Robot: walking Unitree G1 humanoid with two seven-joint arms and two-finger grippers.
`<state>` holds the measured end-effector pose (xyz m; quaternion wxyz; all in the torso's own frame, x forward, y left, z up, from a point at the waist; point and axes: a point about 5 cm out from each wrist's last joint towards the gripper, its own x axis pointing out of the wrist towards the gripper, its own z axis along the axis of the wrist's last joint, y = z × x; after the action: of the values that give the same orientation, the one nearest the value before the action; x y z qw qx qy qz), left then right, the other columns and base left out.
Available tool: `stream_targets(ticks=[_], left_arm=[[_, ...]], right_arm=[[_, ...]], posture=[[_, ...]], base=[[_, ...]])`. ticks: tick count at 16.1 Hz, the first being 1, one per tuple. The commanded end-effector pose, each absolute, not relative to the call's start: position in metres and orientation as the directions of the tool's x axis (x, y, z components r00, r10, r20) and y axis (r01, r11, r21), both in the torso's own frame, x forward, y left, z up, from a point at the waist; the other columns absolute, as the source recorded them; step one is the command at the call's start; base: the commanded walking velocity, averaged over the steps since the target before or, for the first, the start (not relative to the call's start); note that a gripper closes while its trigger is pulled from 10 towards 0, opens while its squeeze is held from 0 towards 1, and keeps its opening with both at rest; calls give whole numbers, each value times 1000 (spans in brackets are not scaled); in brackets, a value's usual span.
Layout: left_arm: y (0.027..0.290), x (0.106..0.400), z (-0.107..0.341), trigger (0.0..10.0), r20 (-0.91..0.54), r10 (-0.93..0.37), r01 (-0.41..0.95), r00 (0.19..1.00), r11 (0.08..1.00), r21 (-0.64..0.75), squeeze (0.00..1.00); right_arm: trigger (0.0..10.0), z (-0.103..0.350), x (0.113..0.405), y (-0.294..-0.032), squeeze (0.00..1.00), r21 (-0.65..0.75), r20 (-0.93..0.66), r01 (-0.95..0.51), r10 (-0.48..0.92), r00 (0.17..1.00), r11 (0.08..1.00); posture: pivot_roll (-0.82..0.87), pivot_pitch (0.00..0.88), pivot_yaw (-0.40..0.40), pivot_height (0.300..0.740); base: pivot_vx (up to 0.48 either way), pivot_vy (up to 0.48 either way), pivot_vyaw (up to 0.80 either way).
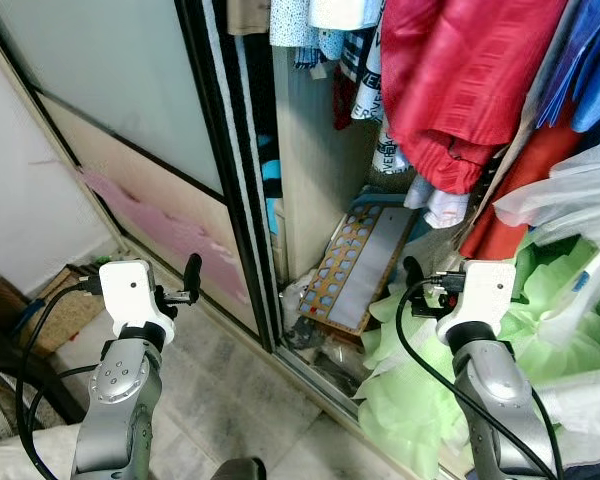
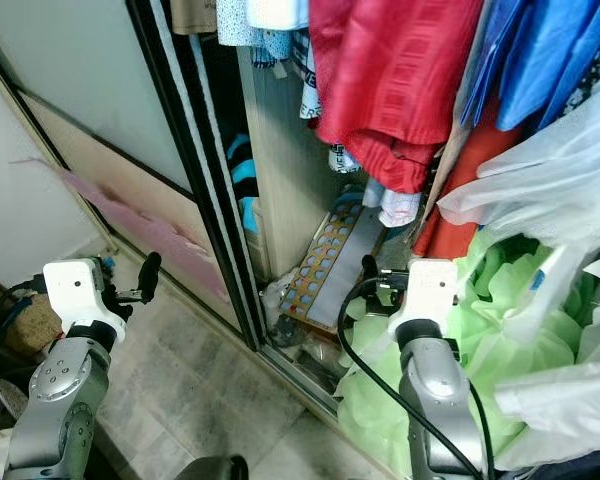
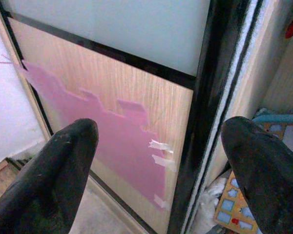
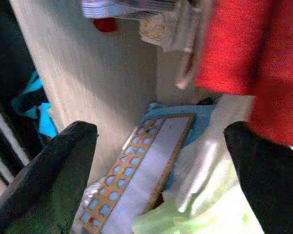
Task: Clean up the room
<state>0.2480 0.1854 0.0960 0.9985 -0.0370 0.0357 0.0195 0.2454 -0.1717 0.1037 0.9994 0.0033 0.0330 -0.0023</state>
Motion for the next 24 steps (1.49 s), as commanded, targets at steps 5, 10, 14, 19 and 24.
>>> stream_targets(ticks=[5,10,14,19,24], left_arm=[[190,246,94,10000,-84,55,-60,995,996,-59,0],[191,245,93,10000,-87,53,-58,995,997,-55,0],[187,255,99,10000,-57,50,-52,997,998,-37,0],[189,251,98,10000,-77,45,-47,996,998,-30,0],[189,252,101,10000,-72,48,-50,996,998,-24,0]], right_arm=[[10000,99,232,-182,0,-11,-90,-5,4,996,1000],[10000,96,220,-193,0,-43,-118,-11,6,993,999],[10000,101,232,-213,0,-107,-95,27,-37,995,994],[10000,97,231,-229,0,-64,-138,78,-87,987,995],[10000,103,240,-227,0,-68,-116,79,-86,990,995]], posture=[[-72,0,35,740],[-75,0,37,740],[-101,0,24,740],[-93,3,33,740],[-87,17,37,740]], base=[[0,0,0],[0,0,0],[0,0,0],[0,0,0],[0,0,0]])
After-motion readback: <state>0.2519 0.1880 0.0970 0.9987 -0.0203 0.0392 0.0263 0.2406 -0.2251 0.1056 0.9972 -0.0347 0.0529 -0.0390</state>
